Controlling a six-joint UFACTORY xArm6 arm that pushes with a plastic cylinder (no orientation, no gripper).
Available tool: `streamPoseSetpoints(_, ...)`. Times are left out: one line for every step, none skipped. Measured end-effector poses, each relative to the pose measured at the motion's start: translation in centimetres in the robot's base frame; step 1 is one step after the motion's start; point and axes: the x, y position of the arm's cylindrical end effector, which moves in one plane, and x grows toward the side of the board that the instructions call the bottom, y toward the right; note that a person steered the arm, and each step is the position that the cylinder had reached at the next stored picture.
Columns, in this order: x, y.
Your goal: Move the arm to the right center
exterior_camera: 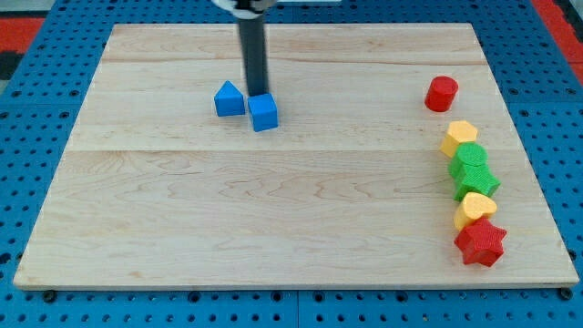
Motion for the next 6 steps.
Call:
streamPoseSetpoints(-0.3,3.8)
streamPoseSetpoints(1.1,9.2)
streamPoseSetpoints(2.8,12.5)
streamPoseSetpoints(3.6,16.6)
streamPoseSetpoints(4.6,21.3)
streamPoseSetpoints(4.8,26.6)
